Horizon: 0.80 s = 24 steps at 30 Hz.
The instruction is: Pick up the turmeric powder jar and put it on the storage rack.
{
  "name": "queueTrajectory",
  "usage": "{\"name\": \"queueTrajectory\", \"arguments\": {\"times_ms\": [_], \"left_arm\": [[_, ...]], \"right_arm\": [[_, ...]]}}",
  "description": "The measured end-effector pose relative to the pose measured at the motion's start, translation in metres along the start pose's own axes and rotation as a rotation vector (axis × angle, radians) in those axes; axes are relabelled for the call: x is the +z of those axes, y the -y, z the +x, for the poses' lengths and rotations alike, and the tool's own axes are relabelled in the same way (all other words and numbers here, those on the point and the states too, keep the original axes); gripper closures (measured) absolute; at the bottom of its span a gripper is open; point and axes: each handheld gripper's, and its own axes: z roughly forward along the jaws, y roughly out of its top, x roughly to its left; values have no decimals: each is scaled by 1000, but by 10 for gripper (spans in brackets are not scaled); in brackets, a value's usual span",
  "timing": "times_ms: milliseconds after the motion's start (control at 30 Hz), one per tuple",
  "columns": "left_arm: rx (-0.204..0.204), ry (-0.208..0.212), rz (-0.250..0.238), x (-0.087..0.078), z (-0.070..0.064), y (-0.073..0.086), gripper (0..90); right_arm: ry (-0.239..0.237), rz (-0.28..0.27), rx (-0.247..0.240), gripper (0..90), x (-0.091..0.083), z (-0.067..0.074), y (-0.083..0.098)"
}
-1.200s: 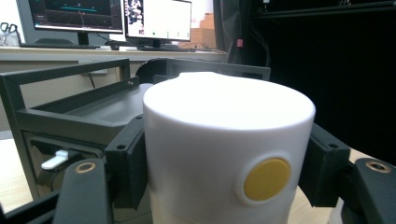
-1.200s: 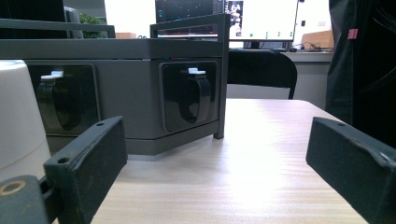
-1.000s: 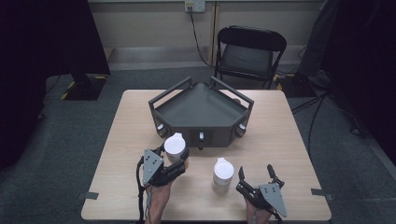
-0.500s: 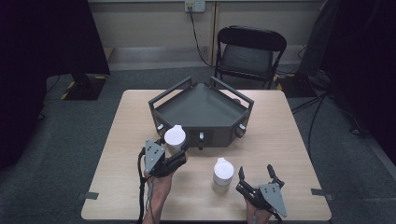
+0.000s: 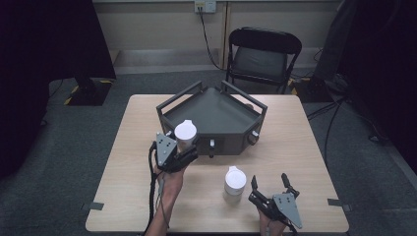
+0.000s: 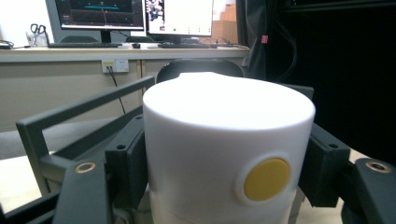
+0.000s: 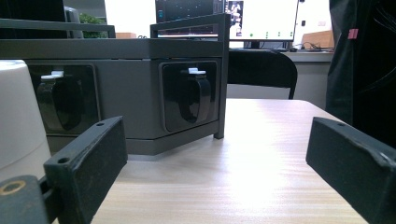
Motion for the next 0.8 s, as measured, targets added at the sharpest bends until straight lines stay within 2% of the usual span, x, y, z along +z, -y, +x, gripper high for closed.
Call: {"name": "queueTrajectory", "arguments": {"times_ms": [167,300,500,700,800], "left_arm": [[2,-3,-11,8,0,-10,305],[-21,-2,-19,12,1,-16,304],[-15,-23,-28,25,0,-26,305],[-26,-30,-30,45,5,-40,305],[-17,-31,-23,55,6,-44,305]], "right_arm": [[-1,2,1,41,0,0,0],[-2,2,2,41,0,0,0],[-2,4,1,41,0,-1,-1],[-2,4,1,41,0,-1,-1],[-2,6,1,41,1,-1,-1]]}}
